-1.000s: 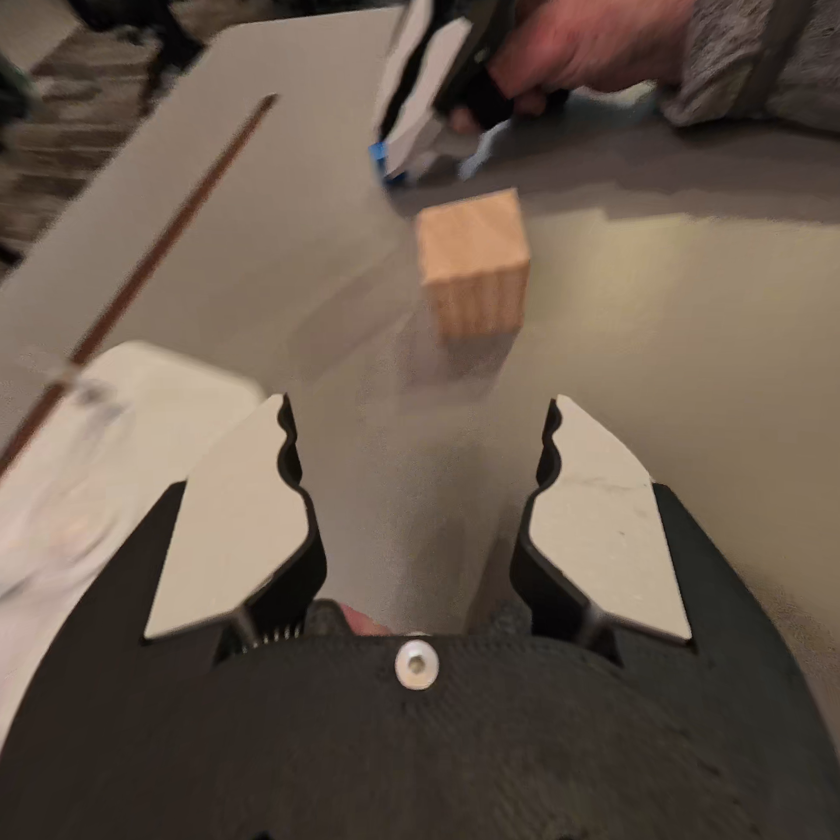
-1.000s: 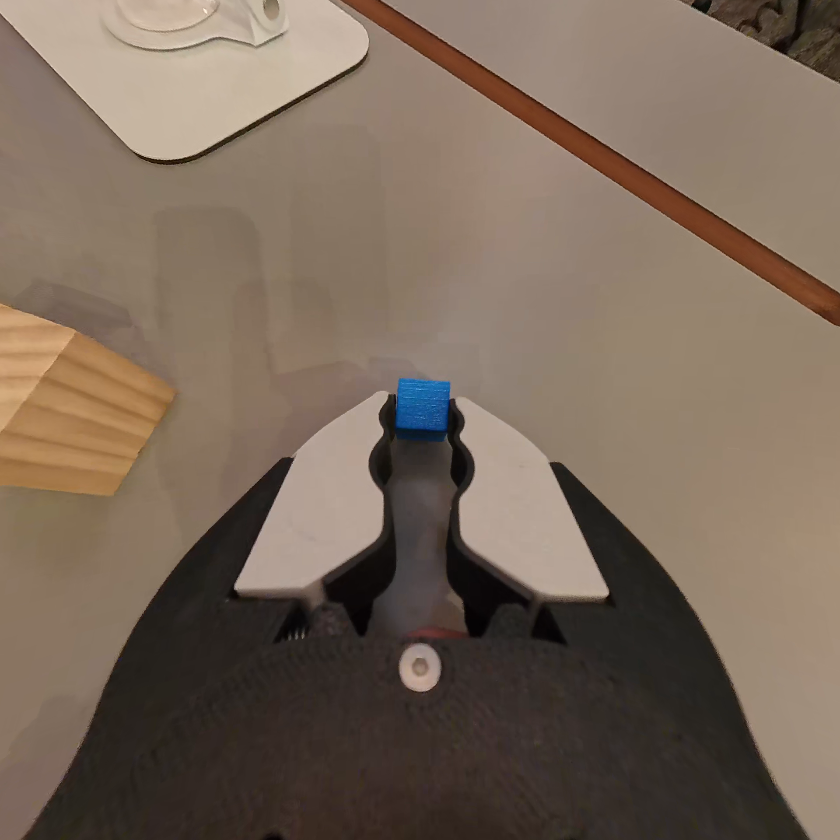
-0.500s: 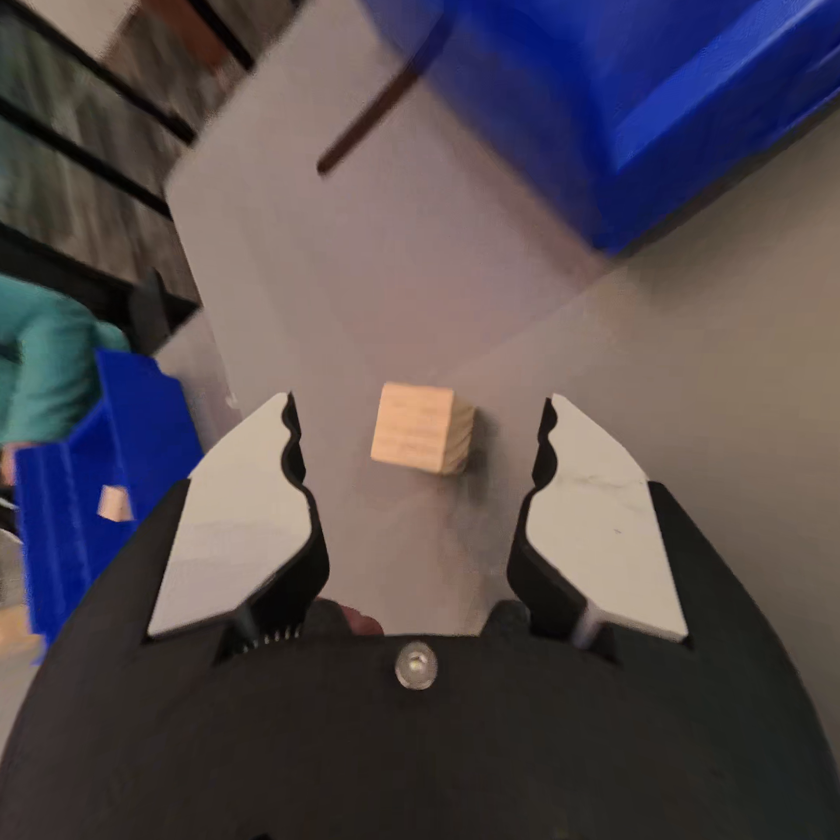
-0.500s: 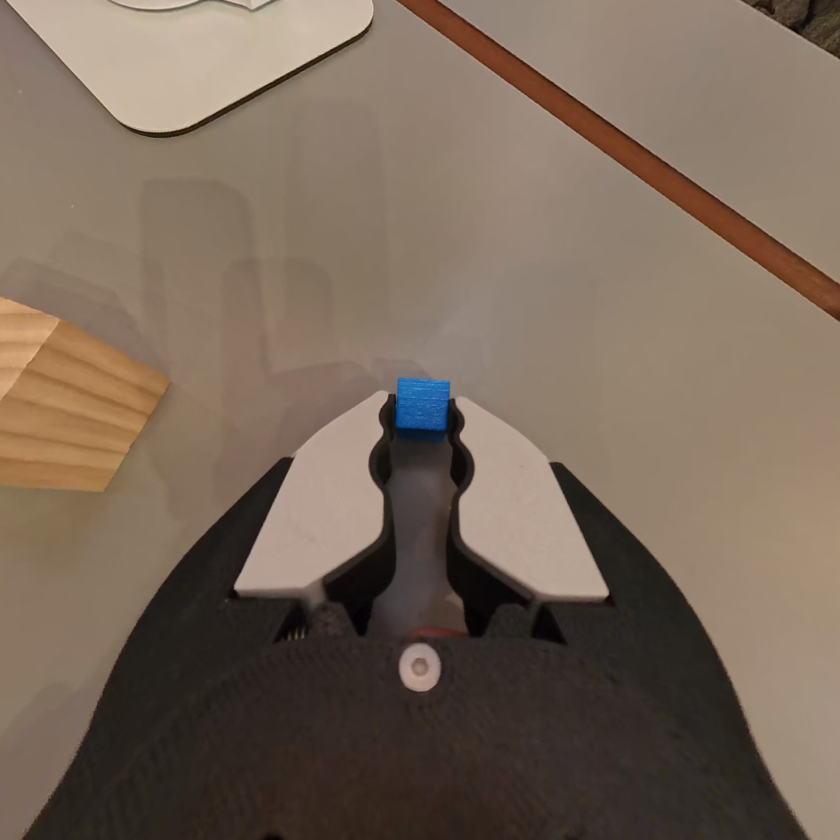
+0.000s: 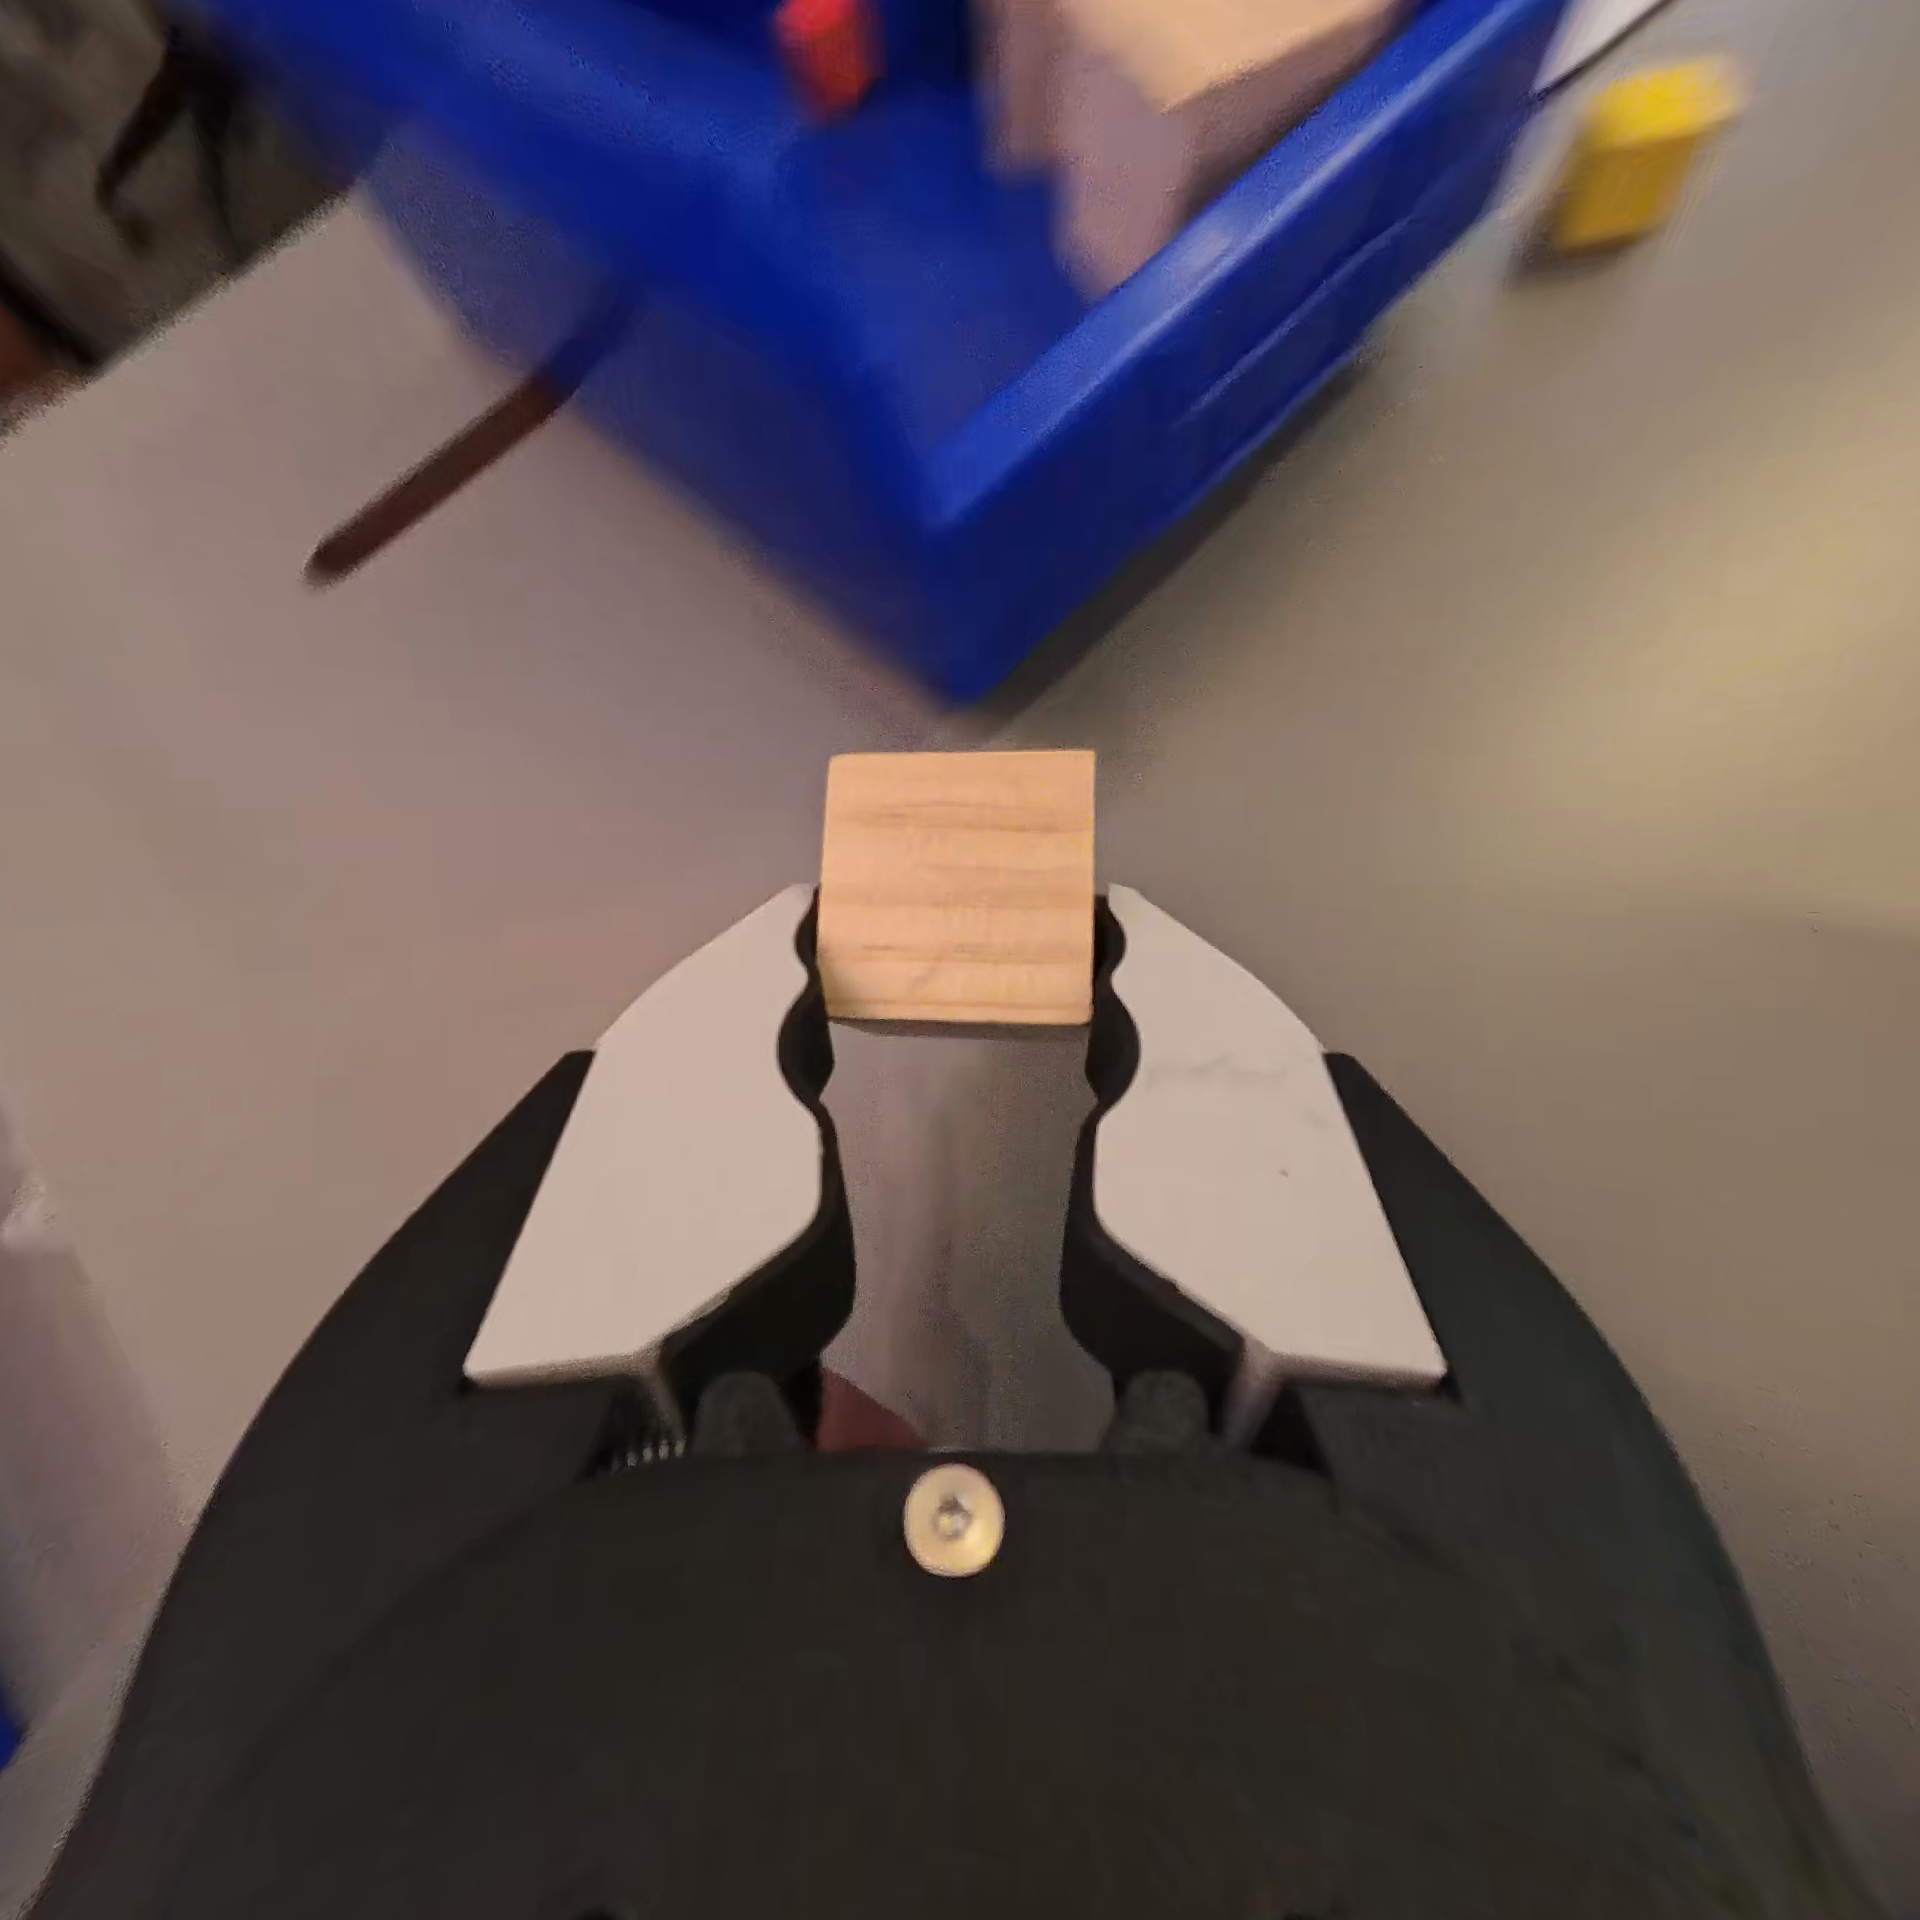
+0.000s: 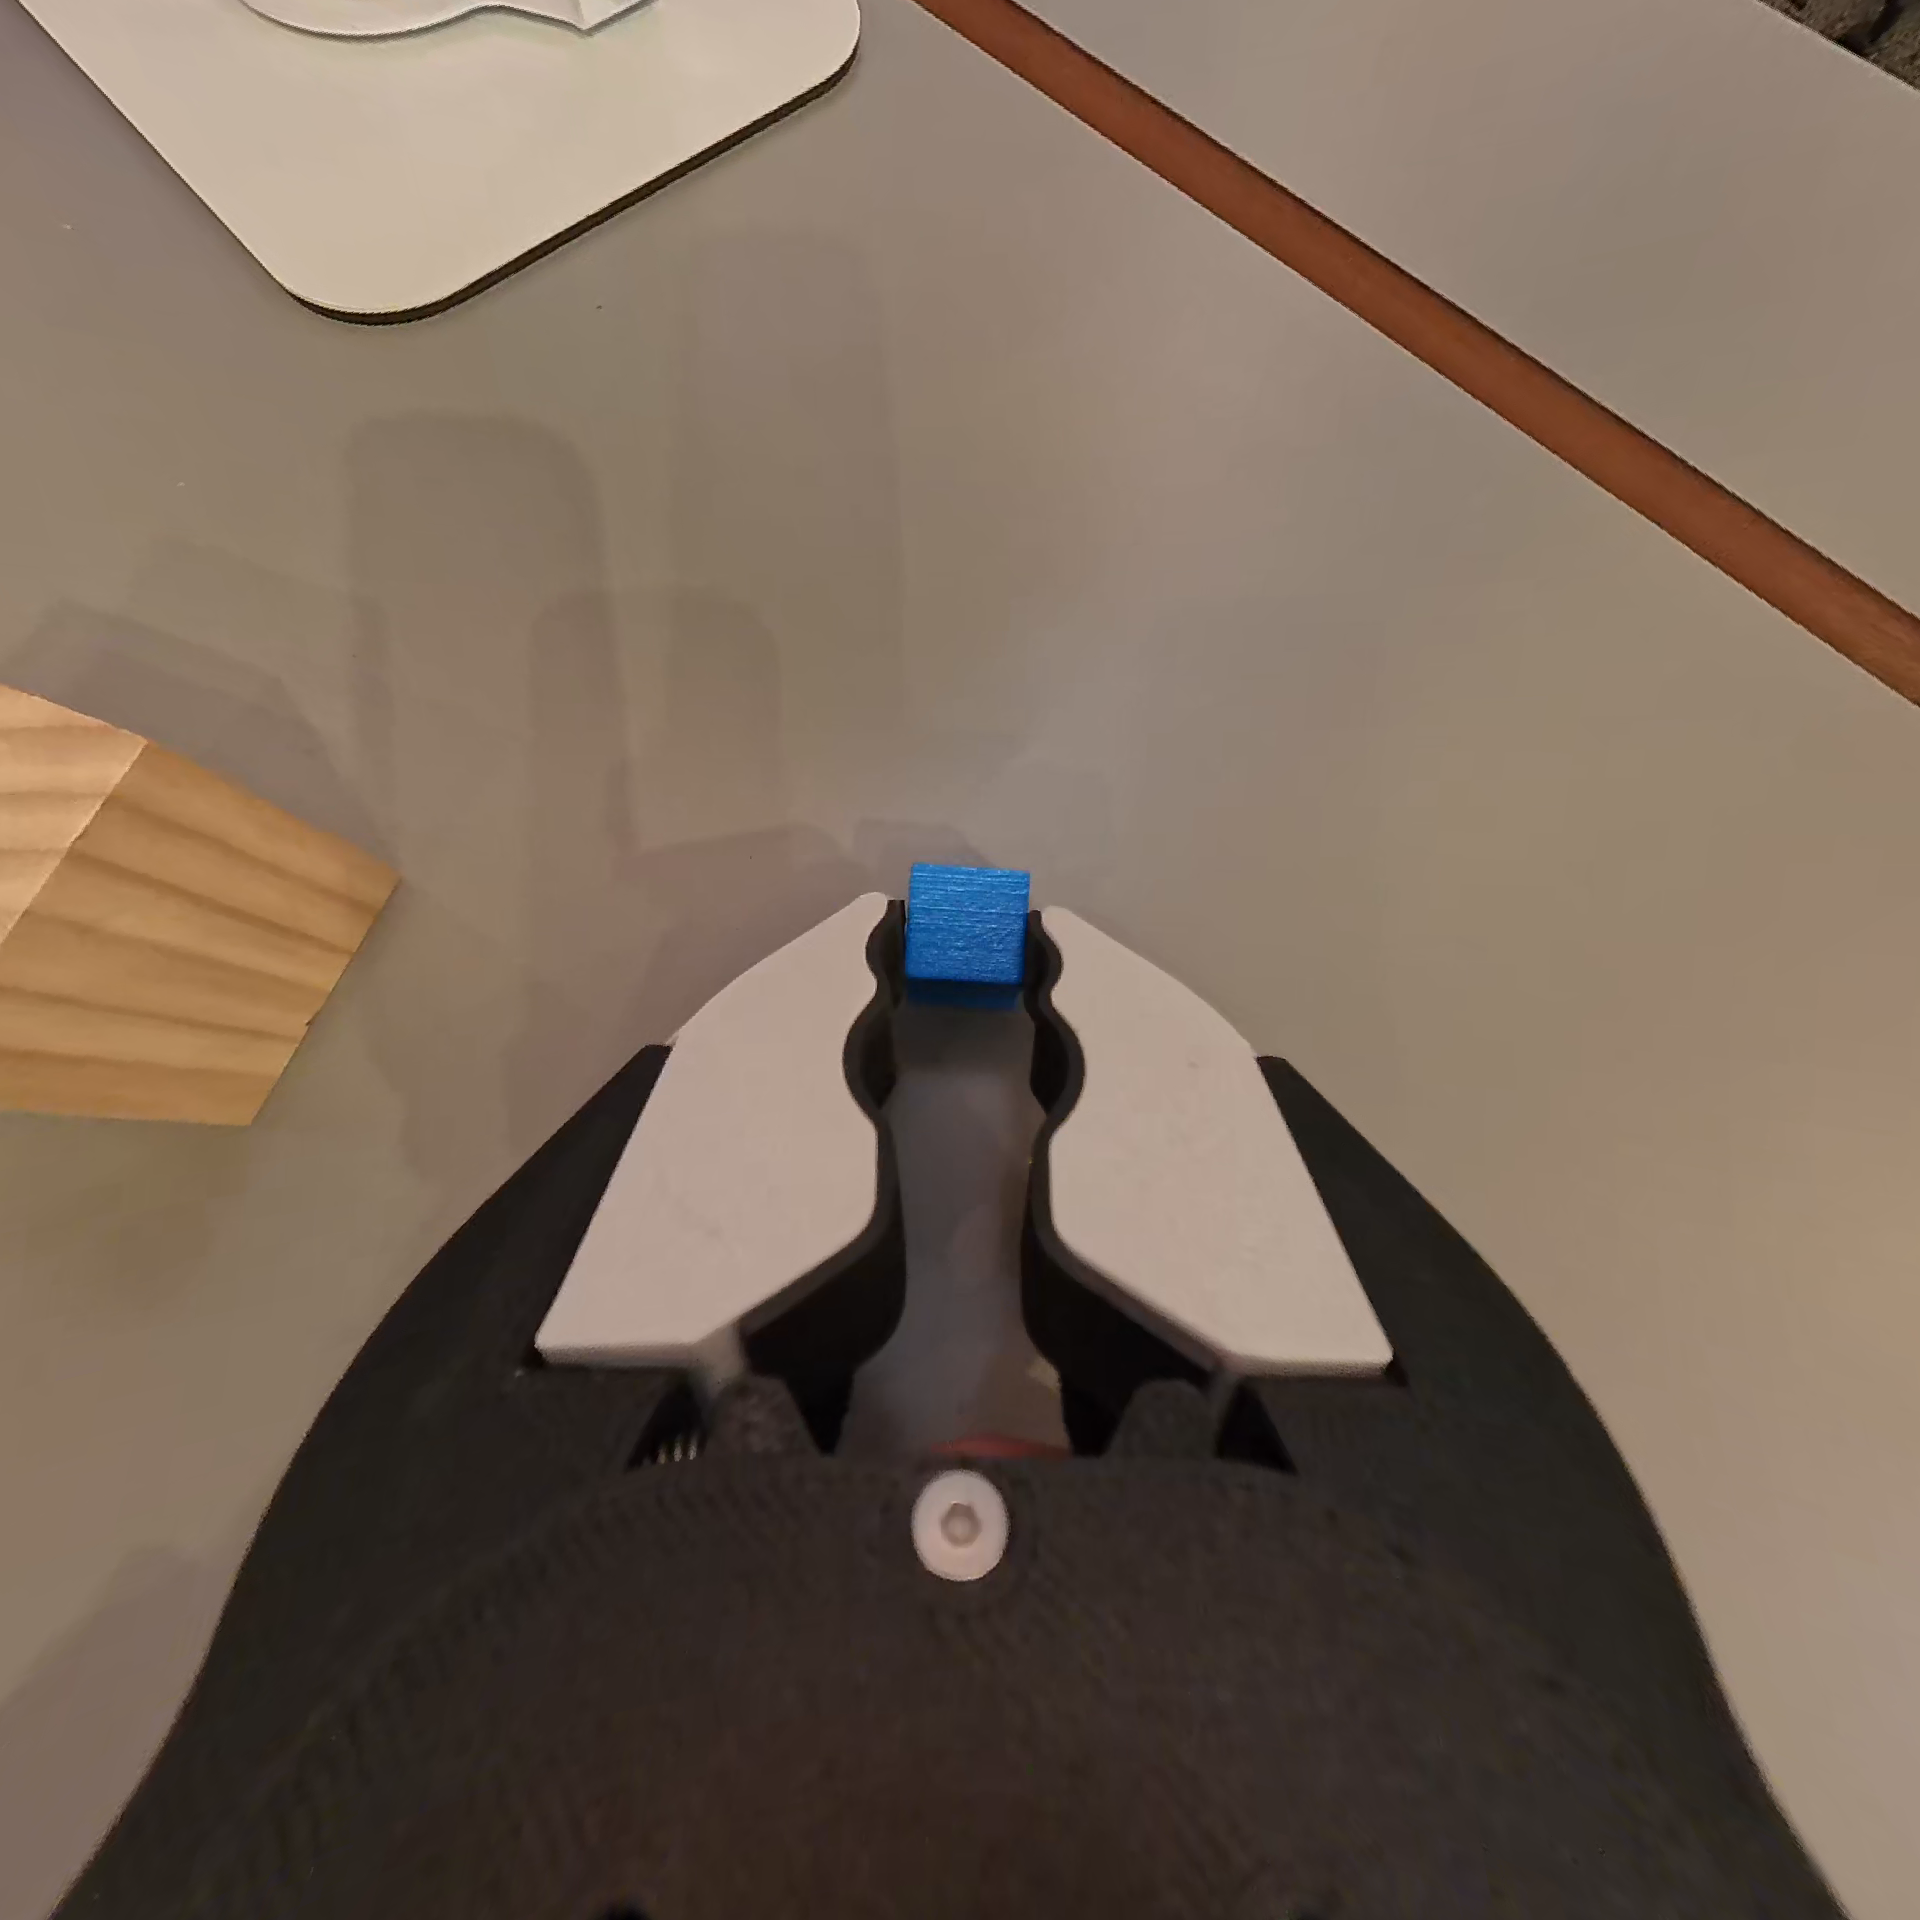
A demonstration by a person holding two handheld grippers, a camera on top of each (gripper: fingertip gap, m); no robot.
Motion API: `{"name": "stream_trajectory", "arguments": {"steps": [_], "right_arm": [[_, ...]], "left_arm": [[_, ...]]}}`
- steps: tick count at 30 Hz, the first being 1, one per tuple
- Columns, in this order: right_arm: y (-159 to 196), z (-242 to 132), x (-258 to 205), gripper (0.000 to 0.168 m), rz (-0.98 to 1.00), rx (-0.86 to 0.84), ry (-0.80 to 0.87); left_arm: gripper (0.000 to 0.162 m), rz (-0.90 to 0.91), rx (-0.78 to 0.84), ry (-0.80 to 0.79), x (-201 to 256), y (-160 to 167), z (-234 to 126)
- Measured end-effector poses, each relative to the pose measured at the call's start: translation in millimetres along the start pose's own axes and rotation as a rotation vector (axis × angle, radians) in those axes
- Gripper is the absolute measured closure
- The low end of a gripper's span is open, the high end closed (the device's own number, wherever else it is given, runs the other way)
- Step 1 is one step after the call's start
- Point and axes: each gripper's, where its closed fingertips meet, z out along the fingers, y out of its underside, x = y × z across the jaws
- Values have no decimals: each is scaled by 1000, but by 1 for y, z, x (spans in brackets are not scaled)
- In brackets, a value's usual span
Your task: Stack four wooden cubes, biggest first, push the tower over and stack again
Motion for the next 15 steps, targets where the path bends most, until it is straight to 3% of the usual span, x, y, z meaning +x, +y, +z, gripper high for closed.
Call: {"name": "stream_trajectory", "arguments": {"steps": [5, 11, 15], "right_arm": [[0, 0, -2, 146, -6, 0, -18], [0, -1, -4, 147, -21, 5, -26], [-2, -2, -5, 147, -14, 20, -36]], "left_arm": [[115, 257, 145, 216, 156, -101, 25], [116, 409, 227, 499, 344, -227, 129], [116, 442, 204, 605, 416, -292, 202]]}}
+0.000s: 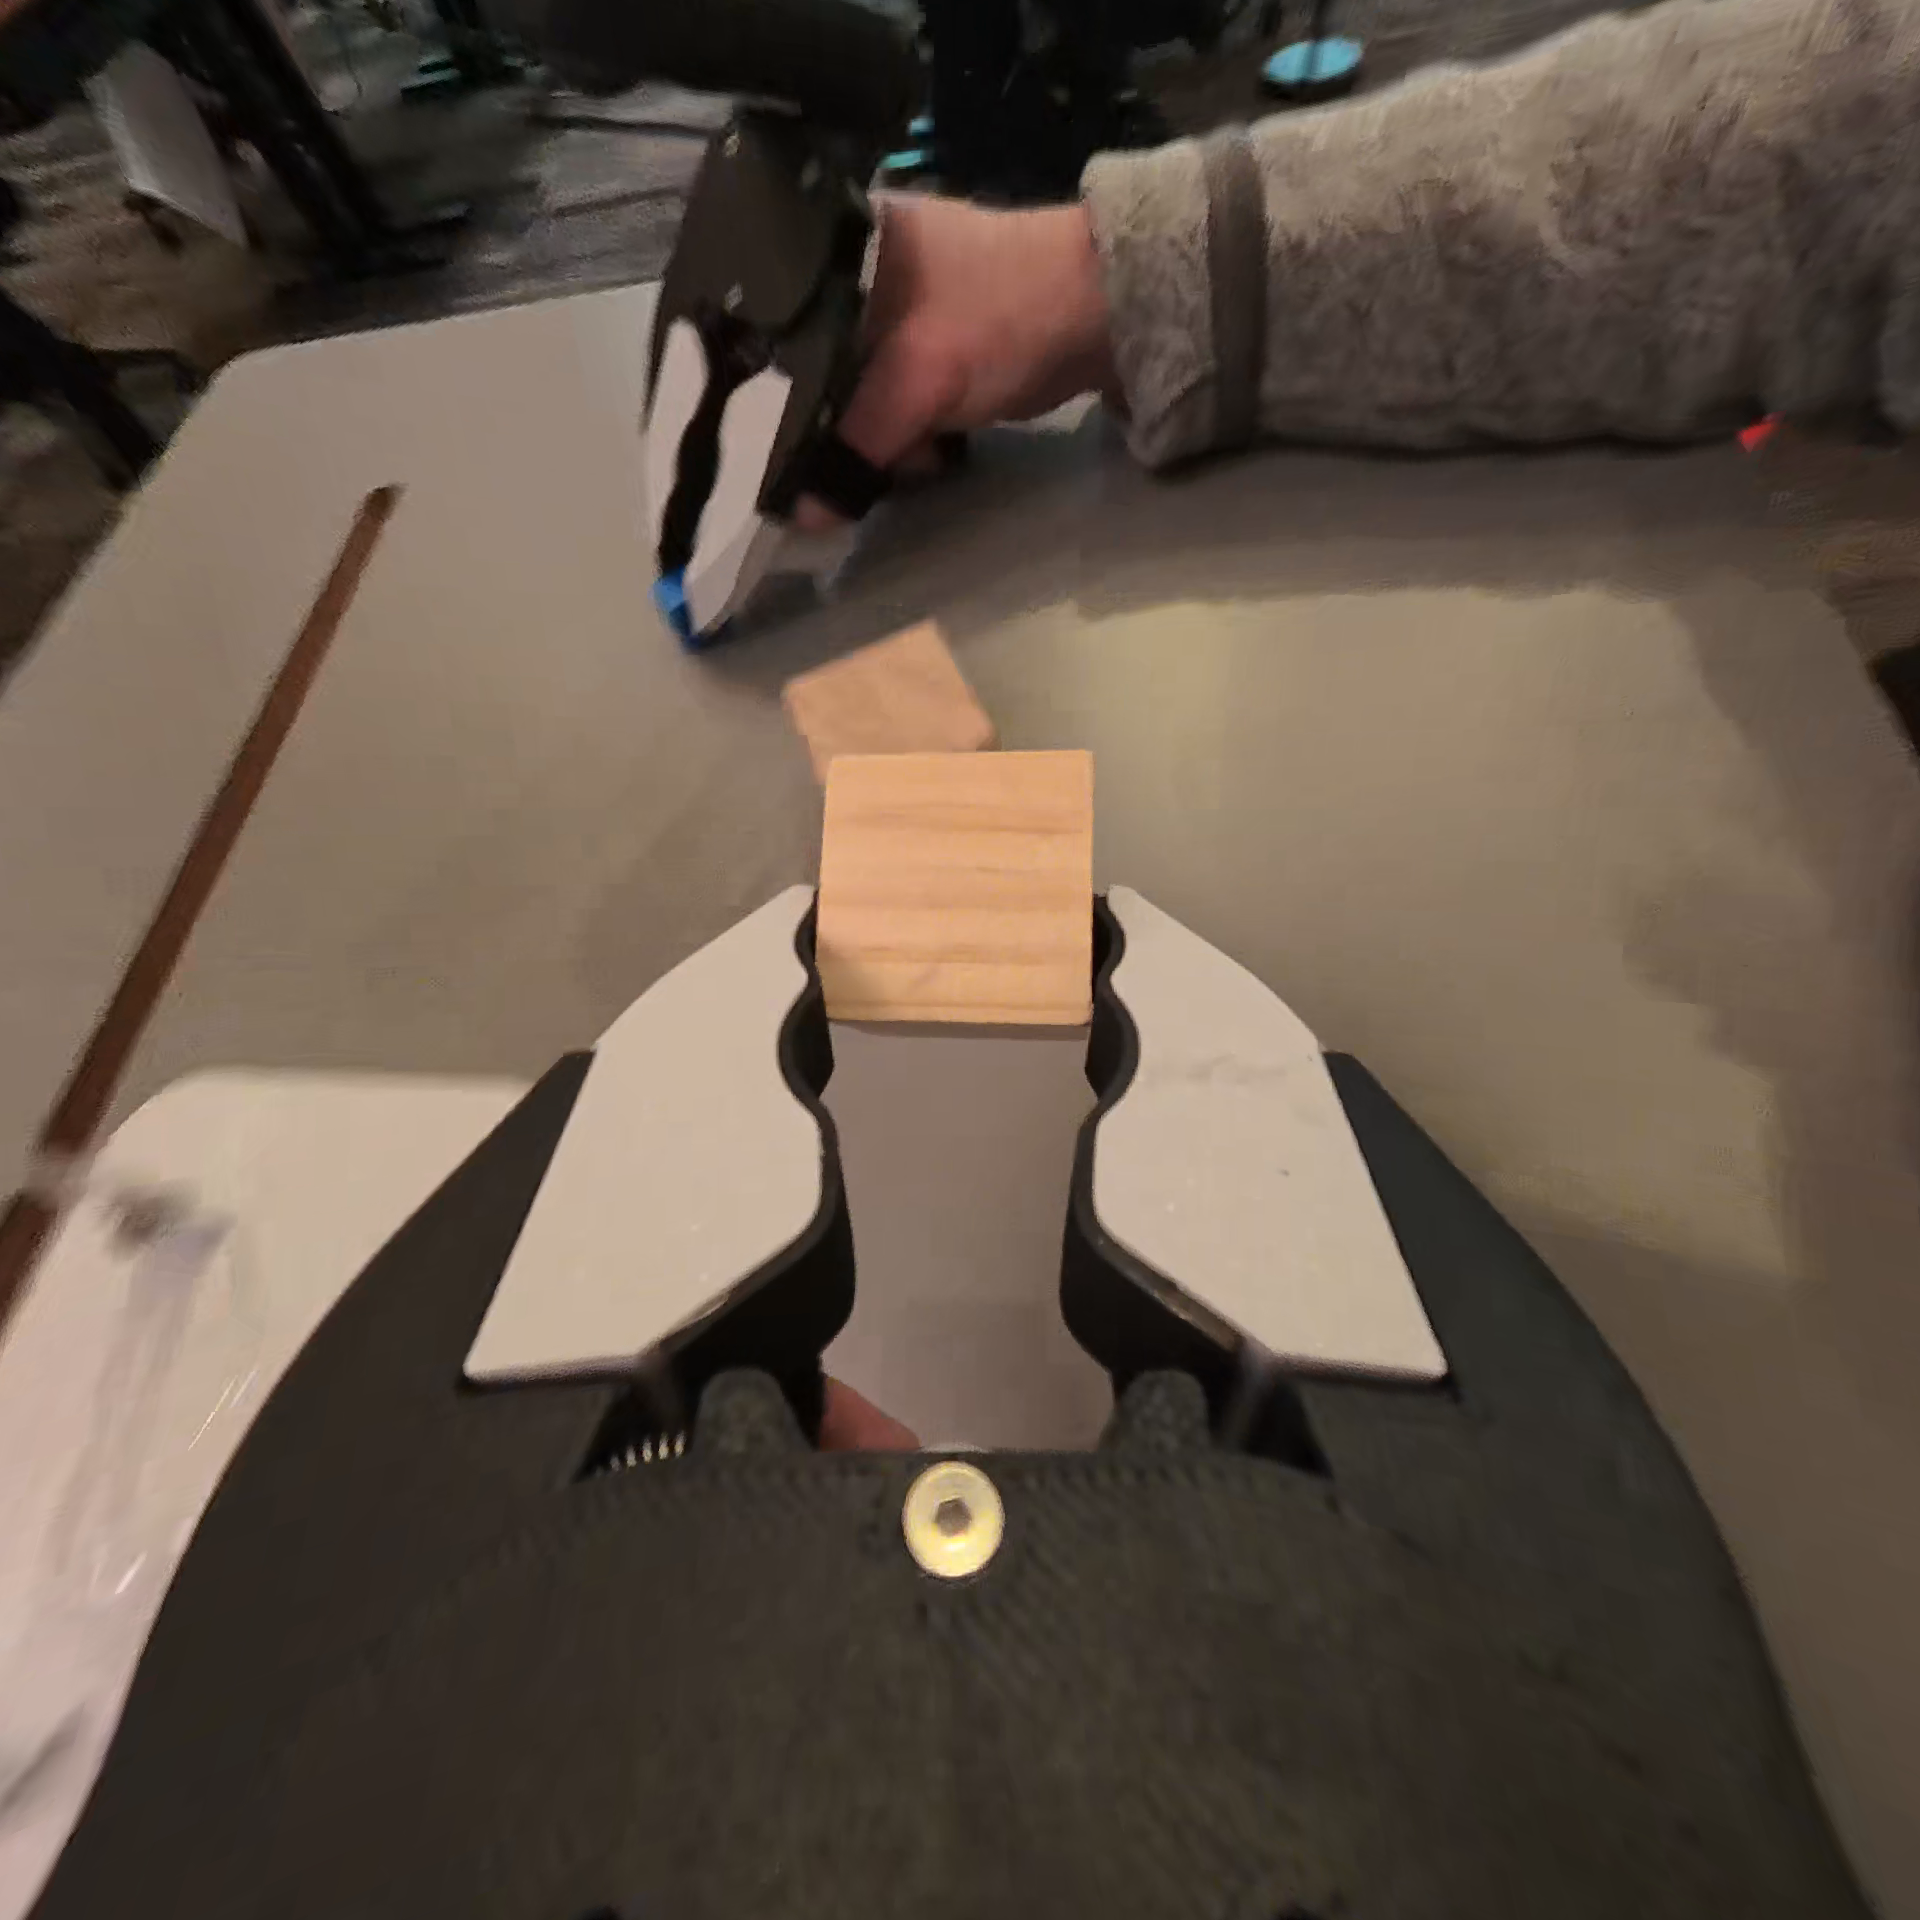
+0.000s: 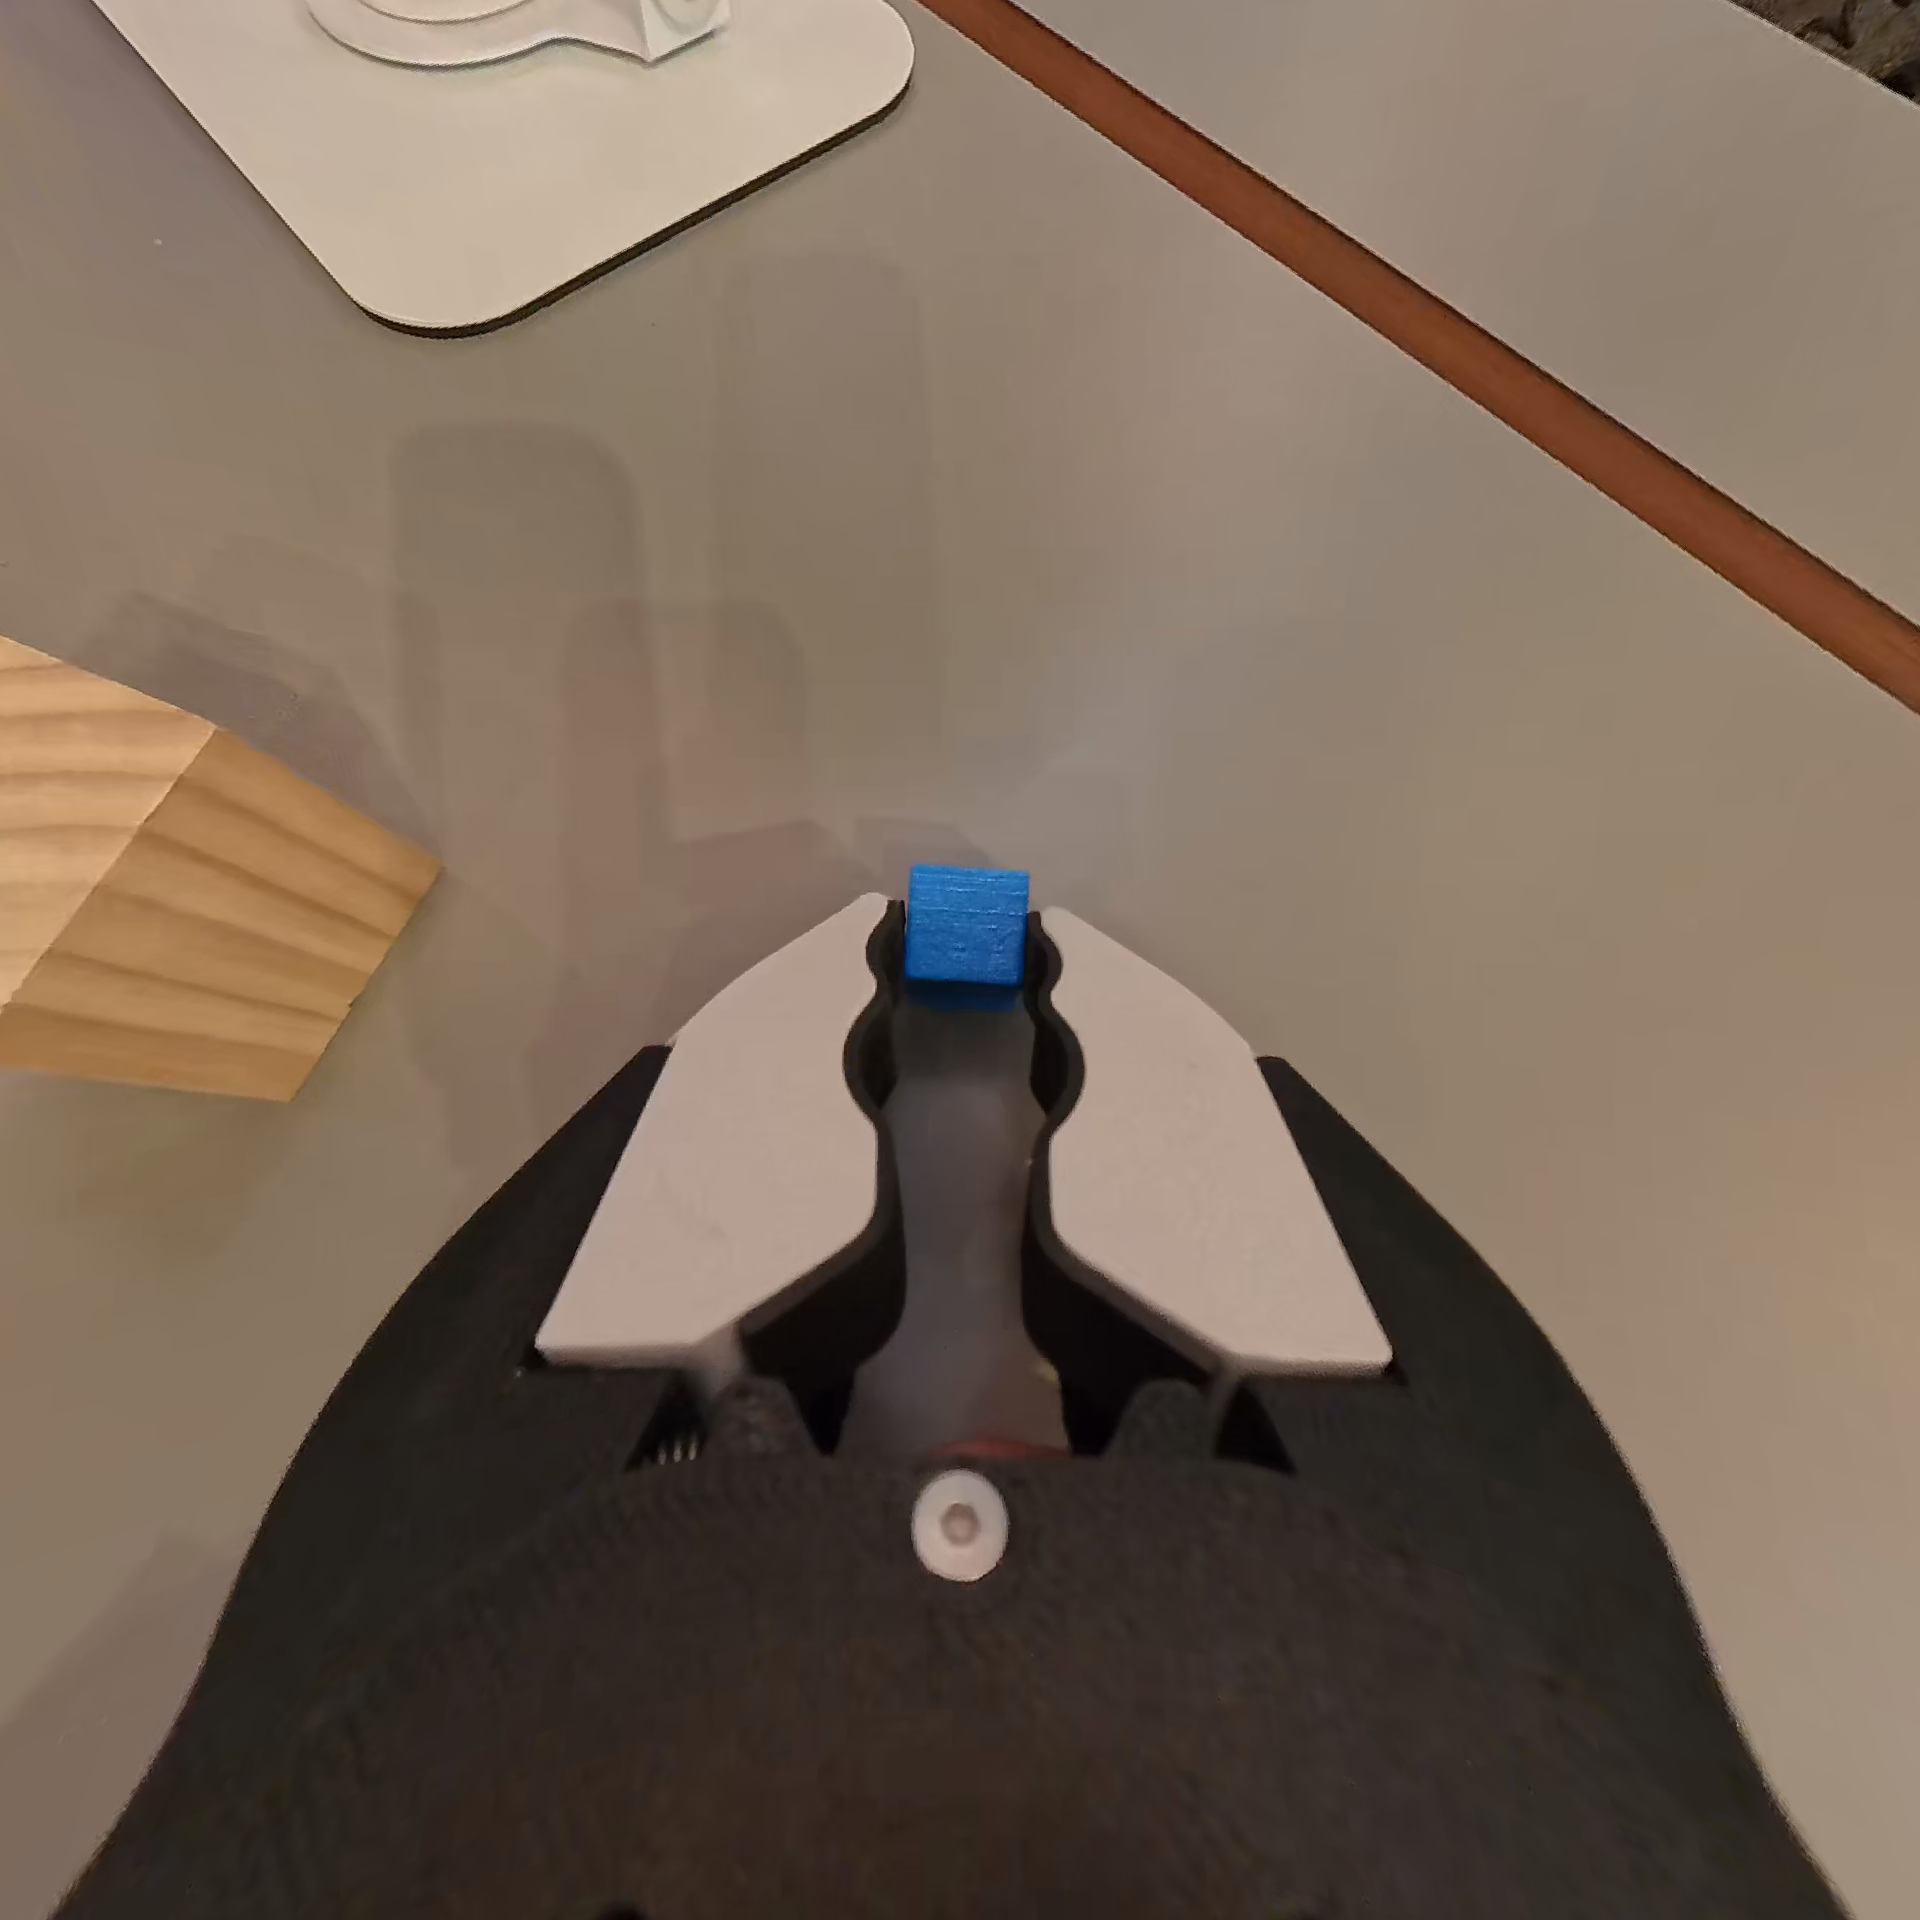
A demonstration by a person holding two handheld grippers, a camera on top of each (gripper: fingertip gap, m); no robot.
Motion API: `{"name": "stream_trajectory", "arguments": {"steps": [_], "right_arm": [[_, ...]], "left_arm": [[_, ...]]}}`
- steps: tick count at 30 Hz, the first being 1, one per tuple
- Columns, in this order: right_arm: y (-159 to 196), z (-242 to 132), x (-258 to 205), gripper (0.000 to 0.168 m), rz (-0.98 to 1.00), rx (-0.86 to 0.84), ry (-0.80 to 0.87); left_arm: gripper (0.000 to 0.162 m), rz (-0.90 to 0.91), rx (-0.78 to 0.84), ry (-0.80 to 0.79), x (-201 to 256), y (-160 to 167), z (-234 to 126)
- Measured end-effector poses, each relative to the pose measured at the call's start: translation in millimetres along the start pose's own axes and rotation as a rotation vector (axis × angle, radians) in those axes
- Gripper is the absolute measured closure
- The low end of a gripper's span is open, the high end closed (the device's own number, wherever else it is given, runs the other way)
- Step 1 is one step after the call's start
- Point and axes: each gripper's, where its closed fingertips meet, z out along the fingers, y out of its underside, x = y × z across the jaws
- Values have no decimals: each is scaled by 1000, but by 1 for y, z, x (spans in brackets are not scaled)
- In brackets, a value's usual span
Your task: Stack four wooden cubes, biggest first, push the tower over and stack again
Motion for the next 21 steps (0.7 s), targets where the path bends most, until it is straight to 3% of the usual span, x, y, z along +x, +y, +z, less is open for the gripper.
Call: {"name": "stream_trajectory", "arguments": {"steps": [5, 9, 13, 16, 19, 21], "right_arm": [[-1, -1, -1, 147, 6, 10, -19], [-1, -2, -1, 147, 10, 14, -33], [-1, -1, -1, 147, 4, 11, -35], [-4, -4, -2, 147, 7, 34, -39], [-5, -8, -3, 147, 21, 58, -57], [-6, -9, -2, 147, 25, 68, -62]], "left_arm": [[116, -5, -121, -12, -28, -21, 78], [116, 15, -179, -37, -33, -20, 98], [95, -63, -216, 35, -25, -8, 110], [79, -91, -163, -9, -28, -5, 95], [81, -81, -102, -64, -26, 8, 49], [85, -116, -123, -153, -33, 37, 11]]}}
